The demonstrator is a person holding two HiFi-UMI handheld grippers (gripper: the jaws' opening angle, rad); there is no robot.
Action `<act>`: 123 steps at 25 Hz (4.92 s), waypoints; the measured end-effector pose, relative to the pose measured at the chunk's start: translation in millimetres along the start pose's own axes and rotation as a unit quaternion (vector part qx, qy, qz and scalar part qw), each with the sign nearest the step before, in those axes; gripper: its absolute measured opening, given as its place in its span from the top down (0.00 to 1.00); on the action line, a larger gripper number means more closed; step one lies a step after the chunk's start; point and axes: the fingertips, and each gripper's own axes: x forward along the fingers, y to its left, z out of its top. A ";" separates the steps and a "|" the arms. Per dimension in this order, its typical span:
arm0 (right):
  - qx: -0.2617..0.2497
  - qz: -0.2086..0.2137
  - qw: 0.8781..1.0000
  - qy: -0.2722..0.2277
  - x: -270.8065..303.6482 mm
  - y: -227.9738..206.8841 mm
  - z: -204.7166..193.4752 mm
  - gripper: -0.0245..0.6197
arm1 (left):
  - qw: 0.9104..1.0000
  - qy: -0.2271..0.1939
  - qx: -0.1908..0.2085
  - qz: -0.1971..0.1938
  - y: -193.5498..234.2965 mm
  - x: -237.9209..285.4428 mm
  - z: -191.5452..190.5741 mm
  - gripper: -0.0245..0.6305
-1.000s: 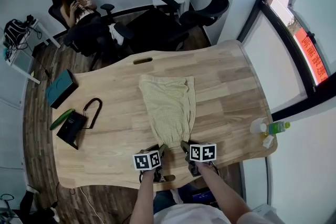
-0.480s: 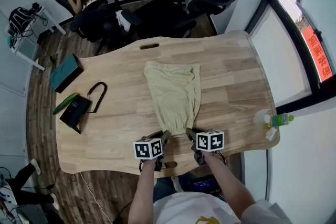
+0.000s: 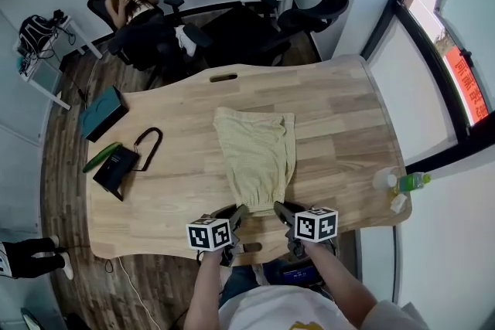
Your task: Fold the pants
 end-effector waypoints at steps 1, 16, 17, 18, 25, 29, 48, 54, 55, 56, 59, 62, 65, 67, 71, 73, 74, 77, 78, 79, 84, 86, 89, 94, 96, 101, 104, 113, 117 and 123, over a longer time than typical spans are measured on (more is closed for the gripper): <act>0.002 0.005 1.000 -0.003 -3.9 3.9 0.0 0.91 | 1.000 -0.002 -0.001 -0.005 -3.2 -4.3 -0.2 0.88; -0.024 0.044 0.999 -0.015 -50.5 54.3 9.2 0.91 | 0.999 -0.023 0.025 -0.031 -49.9 -61.6 18.9 0.88; -0.024 0.048 0.998 -0.016 -52.8 56.2 10.7 0.91 | 0.999 -0.026 0.024 -0.031 -52.2 -63.5 19.5 0.88; -0.024 0.052 0.998 -0.017 -54.5 57.5 12.2 0.90 | 0.999 -0.028 0.022 -0.031 -53.5 -64.8 19.6 0.88; 0.002 0.063 0.998 -0.009 -49.8 52.9 16.7 0.91 | 0.999 -0.021 0.000 -0.035 -50.1 -59.7 15.4 0.88; 0.016 0.065 0.998 -0.003 -42.8 48.3 23.5 0.91 | 0.999 -0.013 -0.005 -0.044 -47.6 -54.2 23.5 0.88; 0.053 0.061 0.996 0.030 -3.6 23.6 78.0 0.90 | 0.997 0.017 -0.013 -0.070 -25.6 -12.6 83.4 0.88; 0.058 0.049 0.996 0.038 17.2 12.4 96.0 0.90 | 0.996 0.028 -0.015 -0.078 -13.4 5.7 103.3 0.88; 0.059 0.048 0.996 0.039 21.5 10.3 99.2 0.90 | 0.996 0.029 -0.017 -0.079 -10.9 9.1 105.8 0.88; 0.060 0.046 0.996 0.039 25.9 7.5 102.3 0.90 | 0.996 0.031 -0.019 -0.081 -8.0 13.0 108.3 0.88; 0.059 0.037 0.997 0.043 38.8 -3.6 111.3 0.90 | 0.995 0.033 -0.032 -0.087 1.9 26.7 115.7 0.88; 0.067 0.033 0.996 0.048 52.1 -14.4 116.7 0.90 | 0.994 0.035 -0.046 -0.089 12.4 39.1 122.3 0.88; 0.076 0.033 0.995 0.051 65.3 -25.1 121.1 0.90 | 0.993 0.035 -0.060 -0.092 22.6 52.7 127.3 0.88; 0.088 0.041 0.994 0.047 75.0 -30.6 124.0 0.90 | 0.991 0.030 -0.089 -0.100 31.0 64.2 127.5 0.88; 0.078 0.031 0.995 0.045 90.6 -43.4 121.5 0.90 | 0.983 0.017 -0.154 -0.102 49.1 81.6 124.4 0.88; 0.049 0.027 0.998 0.041 90.2 -45.8 120.0 0.90 | 0.978 0.006 -0.178 -0.104 53.6 84.7 125.8 0.88; 0.033 0.029 0.998 0.039 88.1 -44.6 118.6 0.90 | 0.976 0.000 -0.190 -0.105 55.6 85.4 126.2 0.88; -0.006 0.035 0.999 0.040 76.8 -37.5 108.2 0.87 | 0.967 -0.016 -0.233 -0.103 62.4 87.3 124.7 0.88; -0.009 0.040 0.998 0.040 72.6 -33.3 104.4 0.86 | 0.964 -0.019 -0.244 -0.101 64.6 88.1 123.9 0.88; -0.009 0.047 0.998 0.040 69.3 -28.1 100.7 0.86 | 0.963 -0.021 -0.251 -0.099 66.5 88.7 123.3 0.88; -0.056 0.059 0.992 0.099 74.1 -10.8 63.3 0.86 | 0.960 -0.026 -0.263 -0.088 71.8 89.6 123.8 0.88; -0.074 0.059 0.988 0.124 79.8 -8.8 49.9 0.87 | 0.960 -0.028 -0.265 -0.087 72.0 90.5 123.8 0.88; -0.080 0.069 0.986 0.132 80.7 -3.5 45.2 0.88 | 0.959 -0.028 -0.268 -0.087 72.8 92.0 124.0 0.88; -0.099 0.089 0.978 0.161 72.5 2.3 30.7 0.88 | 0.957 -0.029 -0.274 -0.093 72.8 91.1 124.6 0.88; -0.115 0.065 0.977 0.168 79.1 -7.2 24.3 0.88 | 0.956 -0.030 -0.276 -0.095 73.3 90.3 124.1 0.88; -0.142 0.028 0.976 0.161 94.7 -18.2 30.6 0.93 | 0.960 -0.027 -0.265 -0.092 72.2 90.4 125.5 0.88; -0.137 0.028 0.981 0.131 94.1 -11.2 47.2 0.93 | 0.966 -0.024 -0.242 -0.088 67.2 86.9 125.7 0.88; -0.100 0.010 0.995 0.013 100.7 -25.0 112.3 0.93 | 0.979 -0.041 -0.172 -0.098 47.8 66.1 141.5 0.66; -0.097 -0.022 0.995 -0.006 108.7 -37.5 126.6 0.93 | 0.992 -0.036 -0.107 -0.060 51.0 61.2 146.6 0.68; -0.088 -0.066 0.993 -0.031 113.1 -50.0 144.0 0.94 | 0.998 0.020 -0.009 -0.062 31.9 74.8 137.3 0.95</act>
